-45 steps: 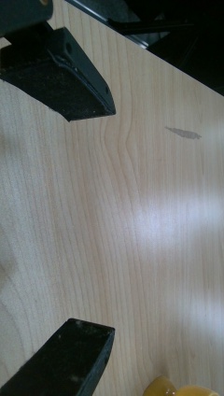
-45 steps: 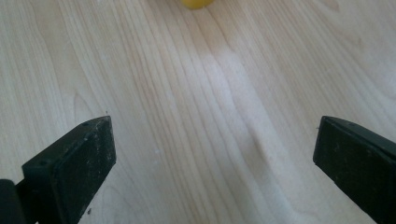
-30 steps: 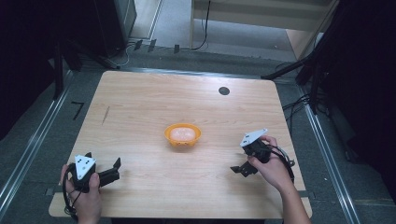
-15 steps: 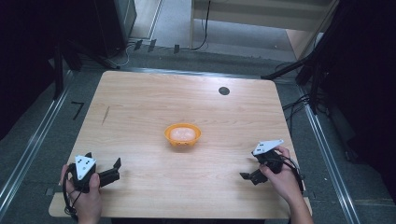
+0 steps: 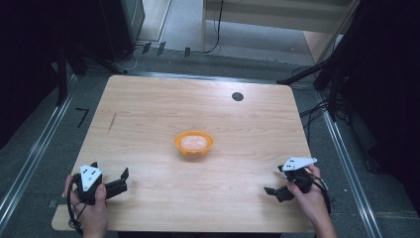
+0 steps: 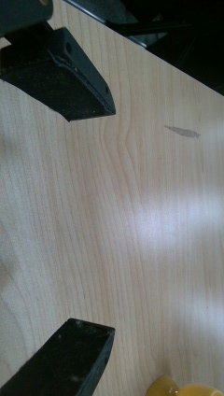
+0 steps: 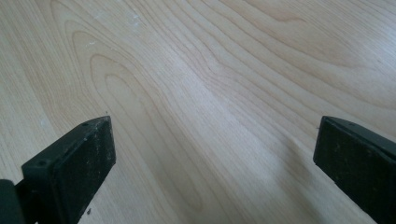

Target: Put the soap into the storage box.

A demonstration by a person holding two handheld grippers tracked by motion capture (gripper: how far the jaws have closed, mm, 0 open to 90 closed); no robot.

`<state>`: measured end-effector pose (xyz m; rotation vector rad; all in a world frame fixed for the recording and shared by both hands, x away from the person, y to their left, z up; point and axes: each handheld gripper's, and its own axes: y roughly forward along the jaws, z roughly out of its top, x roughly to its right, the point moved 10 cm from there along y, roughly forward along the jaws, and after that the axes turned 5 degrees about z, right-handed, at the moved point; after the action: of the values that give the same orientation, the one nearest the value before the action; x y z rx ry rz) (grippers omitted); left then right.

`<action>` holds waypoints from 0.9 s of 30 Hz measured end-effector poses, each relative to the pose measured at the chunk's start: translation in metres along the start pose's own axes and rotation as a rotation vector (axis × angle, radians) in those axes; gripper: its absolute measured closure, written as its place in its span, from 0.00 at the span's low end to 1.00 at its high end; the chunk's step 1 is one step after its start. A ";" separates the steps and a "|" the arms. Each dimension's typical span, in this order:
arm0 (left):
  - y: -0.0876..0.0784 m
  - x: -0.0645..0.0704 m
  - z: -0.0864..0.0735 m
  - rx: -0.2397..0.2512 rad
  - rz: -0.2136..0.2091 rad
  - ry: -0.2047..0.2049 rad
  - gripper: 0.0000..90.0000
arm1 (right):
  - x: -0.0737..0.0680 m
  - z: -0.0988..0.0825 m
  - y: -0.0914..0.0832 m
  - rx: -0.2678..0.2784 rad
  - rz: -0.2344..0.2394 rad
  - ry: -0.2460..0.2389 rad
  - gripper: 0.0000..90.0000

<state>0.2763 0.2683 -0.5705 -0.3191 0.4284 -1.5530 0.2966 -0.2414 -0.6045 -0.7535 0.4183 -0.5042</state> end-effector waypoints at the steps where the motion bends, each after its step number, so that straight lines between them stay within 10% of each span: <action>1: 0.000 0.000 0.000 0.000 0.000 -0.001 0.00 | 0.000 -0.002 -0.002 0.013 -0.007 0.011 0.00; 27: 0.000 0.001 0.000 0.001 0.008 0.019 0.00 | 0.007 -0.061 -0.047 0.228 -0.069 0.131 0.00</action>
<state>0.2759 0.2671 -0.5705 -0.3019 0.4432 -1.5493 0.2565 -0.3073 -0.6118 -0.5180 0.4489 -0.6571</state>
